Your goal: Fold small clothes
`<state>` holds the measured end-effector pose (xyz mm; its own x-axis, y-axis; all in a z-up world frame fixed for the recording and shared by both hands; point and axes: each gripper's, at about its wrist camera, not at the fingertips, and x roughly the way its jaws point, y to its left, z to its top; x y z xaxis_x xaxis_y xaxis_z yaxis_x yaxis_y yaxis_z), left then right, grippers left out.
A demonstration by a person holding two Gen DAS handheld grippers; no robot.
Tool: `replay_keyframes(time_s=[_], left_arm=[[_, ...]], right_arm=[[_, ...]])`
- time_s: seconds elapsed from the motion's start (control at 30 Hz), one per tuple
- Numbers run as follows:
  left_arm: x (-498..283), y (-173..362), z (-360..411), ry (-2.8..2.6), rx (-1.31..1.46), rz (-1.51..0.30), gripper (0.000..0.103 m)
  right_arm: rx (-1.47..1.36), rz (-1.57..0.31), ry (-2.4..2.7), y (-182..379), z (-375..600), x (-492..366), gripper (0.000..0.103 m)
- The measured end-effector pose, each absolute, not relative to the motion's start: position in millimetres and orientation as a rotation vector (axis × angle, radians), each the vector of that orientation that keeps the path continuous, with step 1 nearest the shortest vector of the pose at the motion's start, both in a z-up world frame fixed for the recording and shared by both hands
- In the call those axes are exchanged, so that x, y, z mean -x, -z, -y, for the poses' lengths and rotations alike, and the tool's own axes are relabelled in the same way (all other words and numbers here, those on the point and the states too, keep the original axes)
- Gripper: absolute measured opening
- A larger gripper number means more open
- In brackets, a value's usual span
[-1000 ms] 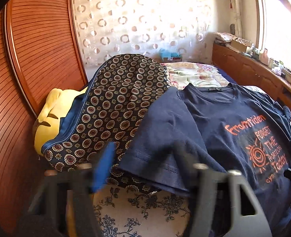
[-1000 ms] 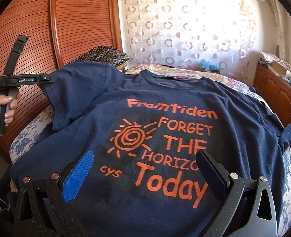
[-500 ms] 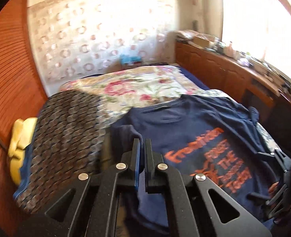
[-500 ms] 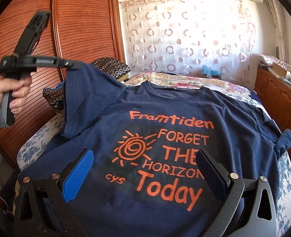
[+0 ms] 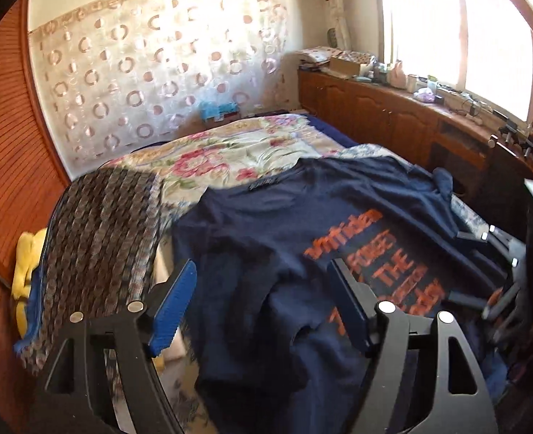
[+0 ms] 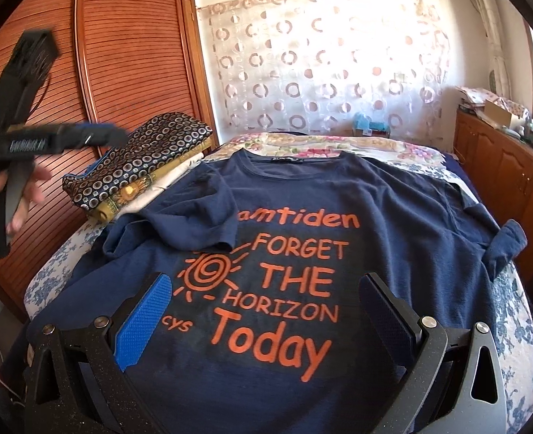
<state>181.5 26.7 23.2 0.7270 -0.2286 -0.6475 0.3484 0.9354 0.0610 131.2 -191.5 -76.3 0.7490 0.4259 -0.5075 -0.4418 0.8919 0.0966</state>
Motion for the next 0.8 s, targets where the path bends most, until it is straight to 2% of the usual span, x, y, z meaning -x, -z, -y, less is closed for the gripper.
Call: replay_keyframes(time_s=[0.33, 0.5, 0.67, 0.8], left_arm=[[-171, 44, -46, 0.254, -0.17, -0.789, 0.075], [-171, 75, -29, 0.264, -0.232, -0.848, 0.075], [-168, 87, -27, 0.273, -0.23, -0.862, 0.075], [-168, 90, -35, 0.289, -0.189, -0.856, 0.077]], right_arm=[[0.026, -0.577, -0.467, 80, 198, -132, 0.103], [0.035, -0.593, -0.474, 81, 199, -132, 0.103], [0.028, -0.611, -0.522, 76, 197, -139, 0.103], [0.053, -0.62, -0.571, 68, 188, -154, 0.098]])
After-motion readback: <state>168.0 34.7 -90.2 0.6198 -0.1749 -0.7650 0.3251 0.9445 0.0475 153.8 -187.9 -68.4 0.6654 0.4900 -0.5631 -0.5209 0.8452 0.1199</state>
